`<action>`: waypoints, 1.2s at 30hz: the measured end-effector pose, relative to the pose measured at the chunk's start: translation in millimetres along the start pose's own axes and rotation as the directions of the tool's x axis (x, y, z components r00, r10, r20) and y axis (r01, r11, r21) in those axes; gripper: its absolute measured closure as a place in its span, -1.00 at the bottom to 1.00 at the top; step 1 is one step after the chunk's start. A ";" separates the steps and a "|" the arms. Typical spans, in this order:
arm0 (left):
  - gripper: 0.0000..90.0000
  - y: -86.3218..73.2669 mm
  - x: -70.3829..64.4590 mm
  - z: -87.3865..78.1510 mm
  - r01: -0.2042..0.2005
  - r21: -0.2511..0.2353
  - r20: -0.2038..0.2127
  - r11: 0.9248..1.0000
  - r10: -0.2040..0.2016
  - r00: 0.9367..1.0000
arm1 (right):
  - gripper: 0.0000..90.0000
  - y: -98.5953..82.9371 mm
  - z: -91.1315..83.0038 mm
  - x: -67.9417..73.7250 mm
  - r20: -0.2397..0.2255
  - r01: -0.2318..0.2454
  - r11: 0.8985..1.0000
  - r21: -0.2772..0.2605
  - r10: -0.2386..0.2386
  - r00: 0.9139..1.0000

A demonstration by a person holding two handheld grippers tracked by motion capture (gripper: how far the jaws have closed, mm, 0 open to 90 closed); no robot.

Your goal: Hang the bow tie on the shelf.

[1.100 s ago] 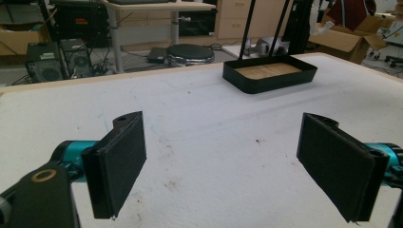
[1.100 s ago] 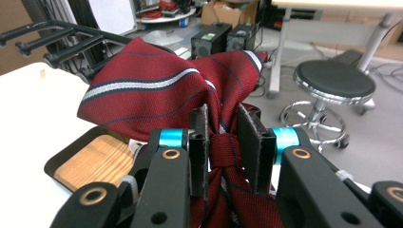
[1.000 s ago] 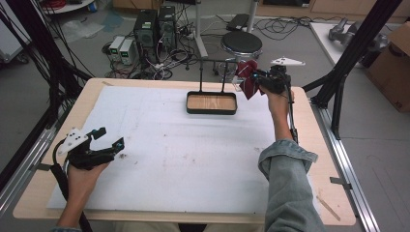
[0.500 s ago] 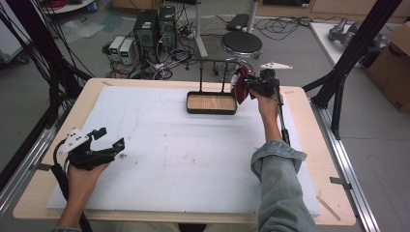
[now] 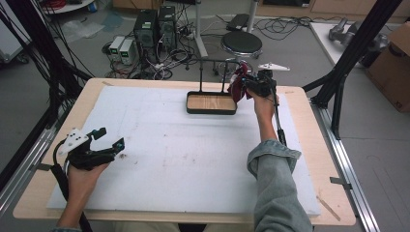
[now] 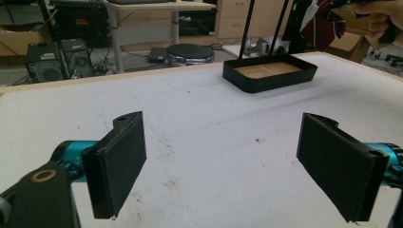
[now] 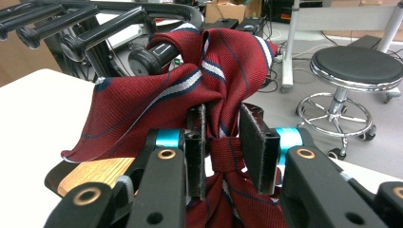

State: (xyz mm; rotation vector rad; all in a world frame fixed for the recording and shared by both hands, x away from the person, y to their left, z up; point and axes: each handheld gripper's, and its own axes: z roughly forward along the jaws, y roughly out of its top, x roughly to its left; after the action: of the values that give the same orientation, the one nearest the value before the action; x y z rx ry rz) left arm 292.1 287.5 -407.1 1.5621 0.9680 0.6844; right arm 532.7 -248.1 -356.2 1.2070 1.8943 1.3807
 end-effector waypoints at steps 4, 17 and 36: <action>-0.62 0.3 -0.4 0.0 -0.001 -0.002 0.002 1.000 0.001 1.000 | 0.54 -0.1 -0.6 -0.3 -0.003 -0.005 1.000 0.012 0.005 1.000; -0.62 0.6 -0.3 -0.2 0.000 -0.004 0.000 1.000 0.000 1.000 | 0.44 0.4 -1.1 0.8 0.007 0.010 1.000 0.026 -0.010 1.000; -0.62 0.8 -0.1 -0.2 0.003 -0.004 0.003 1.000 -0.003 1.000 | 0.35 -1.0 -0.4 2.1 0.005 0.020 0.997 0.079 -0.020 1.000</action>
State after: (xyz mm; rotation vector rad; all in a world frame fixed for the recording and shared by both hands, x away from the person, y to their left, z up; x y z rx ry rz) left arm 292.0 287.4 -406.4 1.5576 0.9663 0.6809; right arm 530.9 -246.6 -356.8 1.2248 1.9676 1.3018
